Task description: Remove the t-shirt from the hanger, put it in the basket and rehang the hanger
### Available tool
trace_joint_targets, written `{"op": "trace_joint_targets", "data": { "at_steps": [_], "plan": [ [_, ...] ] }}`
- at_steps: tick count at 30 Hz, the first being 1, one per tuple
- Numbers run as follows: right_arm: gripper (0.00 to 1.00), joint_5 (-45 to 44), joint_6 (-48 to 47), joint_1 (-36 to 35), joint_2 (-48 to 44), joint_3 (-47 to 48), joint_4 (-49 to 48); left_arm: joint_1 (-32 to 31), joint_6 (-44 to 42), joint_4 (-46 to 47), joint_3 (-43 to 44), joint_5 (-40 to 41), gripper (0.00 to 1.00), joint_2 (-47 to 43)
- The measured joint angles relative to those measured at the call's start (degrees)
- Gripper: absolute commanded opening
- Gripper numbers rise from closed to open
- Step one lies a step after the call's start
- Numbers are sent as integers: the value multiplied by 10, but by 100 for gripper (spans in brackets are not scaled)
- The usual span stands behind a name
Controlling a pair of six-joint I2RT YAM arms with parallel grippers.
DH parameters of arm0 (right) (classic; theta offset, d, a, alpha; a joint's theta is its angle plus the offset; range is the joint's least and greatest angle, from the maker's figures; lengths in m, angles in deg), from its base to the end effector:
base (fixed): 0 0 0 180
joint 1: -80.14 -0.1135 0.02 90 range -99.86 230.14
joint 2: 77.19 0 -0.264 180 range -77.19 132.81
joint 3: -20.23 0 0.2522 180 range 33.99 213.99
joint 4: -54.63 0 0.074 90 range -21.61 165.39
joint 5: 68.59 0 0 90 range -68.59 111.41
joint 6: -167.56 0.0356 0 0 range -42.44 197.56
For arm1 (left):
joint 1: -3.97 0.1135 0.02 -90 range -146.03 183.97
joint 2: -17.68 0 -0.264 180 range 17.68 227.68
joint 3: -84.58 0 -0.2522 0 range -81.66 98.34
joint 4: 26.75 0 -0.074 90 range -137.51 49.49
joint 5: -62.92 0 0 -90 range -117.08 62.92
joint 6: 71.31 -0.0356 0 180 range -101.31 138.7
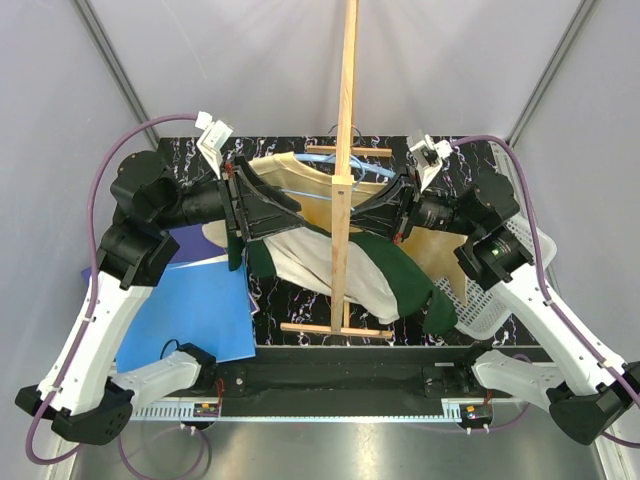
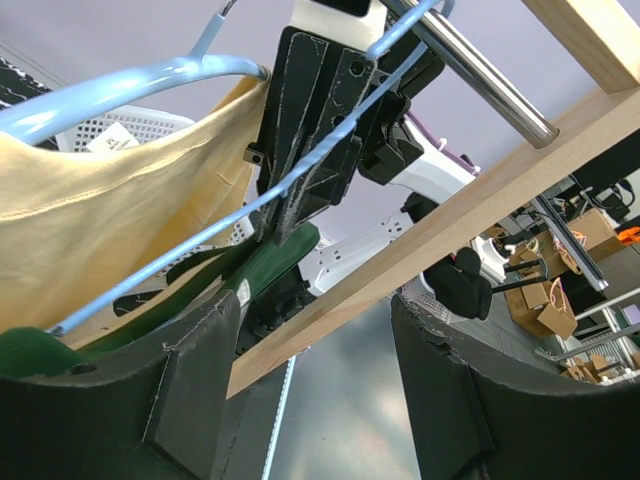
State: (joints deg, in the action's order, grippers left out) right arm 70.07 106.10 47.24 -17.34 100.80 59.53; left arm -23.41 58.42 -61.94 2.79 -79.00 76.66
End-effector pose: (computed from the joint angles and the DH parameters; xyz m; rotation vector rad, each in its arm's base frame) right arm 0.1678 0.1404 0.4576 -0.8455 1.2989 1.4158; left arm 0.1425 -0.1054 0.5060 0.6437 1.6416 -1.5611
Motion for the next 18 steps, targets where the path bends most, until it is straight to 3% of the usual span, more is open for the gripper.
{"op": "trace_joint_targets", "data": {
  "at_steps": [18],
  "plan": [
    [0, 5, 70, 41, -61, -53, -75, 4, -12, -39, 27, 0, 66, -8]
  ]
}}
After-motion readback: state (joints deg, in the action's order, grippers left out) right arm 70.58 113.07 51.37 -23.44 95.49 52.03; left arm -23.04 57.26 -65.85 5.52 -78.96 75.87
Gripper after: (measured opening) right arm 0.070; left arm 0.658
